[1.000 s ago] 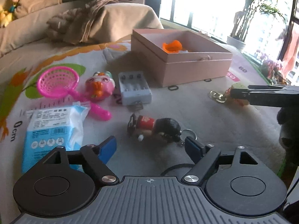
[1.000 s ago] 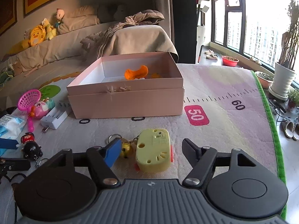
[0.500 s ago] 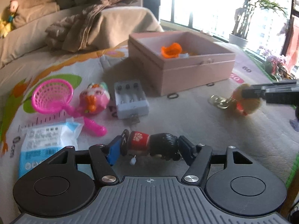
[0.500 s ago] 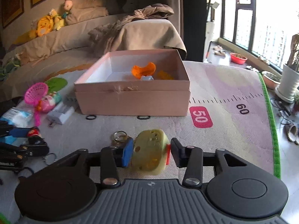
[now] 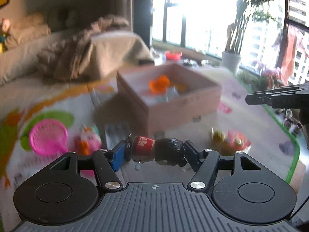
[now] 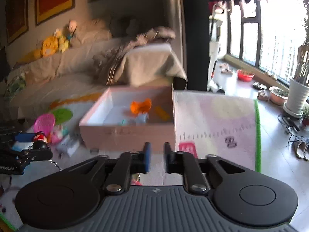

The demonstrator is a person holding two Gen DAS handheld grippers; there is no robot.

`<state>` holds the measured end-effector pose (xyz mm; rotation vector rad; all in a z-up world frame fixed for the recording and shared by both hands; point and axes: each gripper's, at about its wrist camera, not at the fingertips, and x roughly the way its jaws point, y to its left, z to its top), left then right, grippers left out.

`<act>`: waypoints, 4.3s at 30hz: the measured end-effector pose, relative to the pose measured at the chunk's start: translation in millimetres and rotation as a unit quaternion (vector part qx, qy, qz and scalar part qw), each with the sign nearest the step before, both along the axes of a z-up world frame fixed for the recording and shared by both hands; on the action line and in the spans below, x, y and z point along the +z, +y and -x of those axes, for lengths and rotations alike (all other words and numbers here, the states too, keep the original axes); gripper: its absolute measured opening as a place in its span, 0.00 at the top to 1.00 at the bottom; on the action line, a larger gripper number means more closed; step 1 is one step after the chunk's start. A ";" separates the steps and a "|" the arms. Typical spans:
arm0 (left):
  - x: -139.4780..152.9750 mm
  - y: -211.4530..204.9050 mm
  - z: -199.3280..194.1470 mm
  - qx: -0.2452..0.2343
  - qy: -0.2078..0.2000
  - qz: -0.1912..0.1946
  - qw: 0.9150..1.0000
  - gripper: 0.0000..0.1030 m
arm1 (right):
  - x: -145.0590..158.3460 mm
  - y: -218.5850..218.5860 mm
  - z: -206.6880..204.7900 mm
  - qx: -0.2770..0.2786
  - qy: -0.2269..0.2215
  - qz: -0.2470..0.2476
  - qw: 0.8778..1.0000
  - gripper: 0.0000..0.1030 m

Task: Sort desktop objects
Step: 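Carry the yellow-green toy toward the pink box while left grasps the red-black keychain figure, then drop the yellow-green toy into the pink box while left drops the keychain figure in, then move right gripper to the white battery charger while left approaches the pink pig toy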

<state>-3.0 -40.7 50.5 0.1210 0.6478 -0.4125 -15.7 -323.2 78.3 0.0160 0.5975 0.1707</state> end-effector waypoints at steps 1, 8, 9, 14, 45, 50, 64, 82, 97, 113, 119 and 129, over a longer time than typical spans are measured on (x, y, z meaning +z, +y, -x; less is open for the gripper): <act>-7.3 0.7 0.6 0.002 0.012 -0.002 1.000 0.32 | -6.4 2.2 0.6 0.003 0.011 0.002 1.000 0.61; -35.1 8.4 1.8 0.008 0.062 -0.003 0.998 0.32 | -53.0 28.6 -0.2 0.048 0.083 0.000 0.995 0.34; -36.1 8.5 2.1 0.008 0.064 -0.005 0.998 0.32 | -57.3 30.2 -3.9 0.050 0.093 -0.004 0.994 0.34; -35.7 6.1 2.3 0.002 0.065 -0.015 0.998 0.32 | -53.3 40.2 -7.0 0.059 0.092 0.019 0.994 0.55; 8.5 19.2 -81.5 -0.007 -0.032 -0.004 0.999 0.06 | 19.7 16.7 -102.0 -0.004 -0.006 -0.011 1.000 0.50; -17.3 15.1 -78.5 -0.027 -0.018 -0.036 0.999 0.05 | -2.2 25.1 -76.4 -0.008 0.016 -0.007 1.000 0.45; -38.7 3.0 -96.6 -0.076 0.037 -0.009 0.996 0.01 | -43.1 17.8 -44.1 -0.039 0.063 -0.035 0.997 0.30; 5.3 63.2 -21.8 0.050 -0.009 0.003 0.999 0.01 | -48.5 99.3 -18.9 0.117 0.082 -0.058 0.988 0.21; -12.8 51.7 -67.8 0.092 0.013 -0.011 0.996 0.01 | -53.9 139.5 -21.4 0.193 0.061 0.012 0.979 0.74; -41.1 46.4 -93.0 0.105 0.056 -0.034 0.992 0.41 | -52.2 53.2 -13.2 0.055 0.039 0.033 0.997 0.35; -41.9 31.7 -54.1 0.042 0.059 -0.017 0.997 0.42 | -56.3 59.9 -9.4 0.073 0.058 0.032 0.995 0.18; -45.6 6.3 -1.8 -0.037 0.058 0.010 0.998 0.27 | -61.4 39.5 -11.3 -0.006 0.047 0.068 0.997 0.06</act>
